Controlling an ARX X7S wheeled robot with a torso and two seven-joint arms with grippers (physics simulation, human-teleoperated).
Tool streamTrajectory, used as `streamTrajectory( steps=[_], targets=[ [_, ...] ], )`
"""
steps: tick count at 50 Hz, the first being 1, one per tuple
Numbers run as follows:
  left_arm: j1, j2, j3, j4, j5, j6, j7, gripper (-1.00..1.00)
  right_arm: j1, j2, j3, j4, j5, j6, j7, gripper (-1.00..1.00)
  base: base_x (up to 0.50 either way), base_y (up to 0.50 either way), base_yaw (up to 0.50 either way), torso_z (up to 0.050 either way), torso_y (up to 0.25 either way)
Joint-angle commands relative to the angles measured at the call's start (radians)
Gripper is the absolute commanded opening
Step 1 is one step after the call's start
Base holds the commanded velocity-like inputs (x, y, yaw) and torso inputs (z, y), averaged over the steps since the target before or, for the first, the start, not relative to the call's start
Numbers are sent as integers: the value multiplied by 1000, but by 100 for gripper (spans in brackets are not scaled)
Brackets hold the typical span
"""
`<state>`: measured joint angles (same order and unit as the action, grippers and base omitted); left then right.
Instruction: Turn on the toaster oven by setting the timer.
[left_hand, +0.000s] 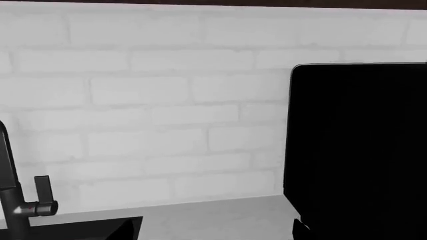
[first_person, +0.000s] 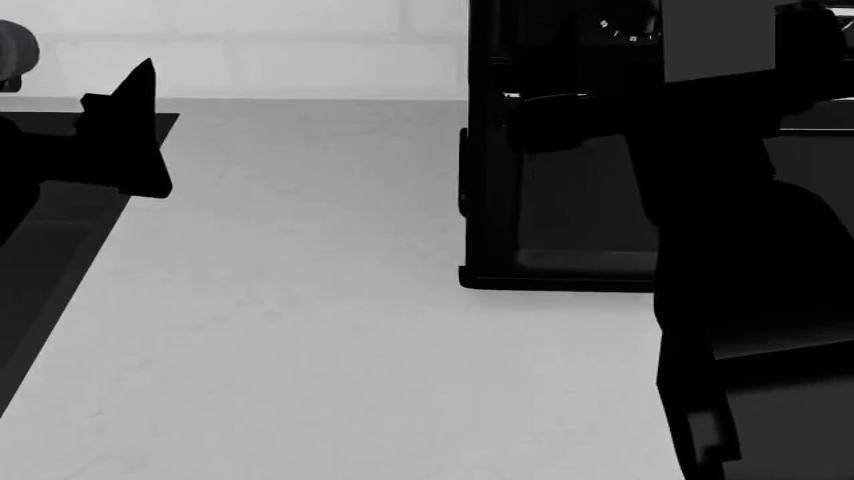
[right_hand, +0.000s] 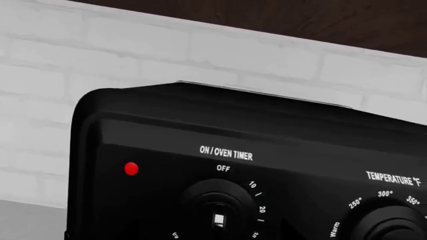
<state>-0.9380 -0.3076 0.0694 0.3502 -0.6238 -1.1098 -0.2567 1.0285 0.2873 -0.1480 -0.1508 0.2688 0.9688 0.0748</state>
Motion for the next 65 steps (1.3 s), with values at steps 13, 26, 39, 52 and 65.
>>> streamTrajectory(
  steps=[13, 26, 39, 52, 65],
  targets=[
    [-2, -2, 8, 1, -10, 0, -8, 100, 5, 7, -11, -13, 3, 8, 9, -100, 8, 0, 3, 0, 0],
    [-3, -5, 7, 5, -18, -6, -15, 100, 7, -14, 30, -6, 10, -6, 40, -100, 11, 1, 7, 0, 0],
    [-5, -9, 9, 4, -23, -3, -17, 100, 14, -61, 118, -4, 47, -13, 81, -100, 15, 0, 8, 1, 0],
    [1, -16, 2, 12, -32, -5, -22, 100, 21, -101, 201, -2, 92, -13, 110, -100, 17, 0, 9, 2, 0],
    [6, -23, -2, 11, -38, 3, -22, 100, 25, -137, 267, 1, 126, -23, 145, -100, 17, 0, 8, 2, 0]
  ],
)
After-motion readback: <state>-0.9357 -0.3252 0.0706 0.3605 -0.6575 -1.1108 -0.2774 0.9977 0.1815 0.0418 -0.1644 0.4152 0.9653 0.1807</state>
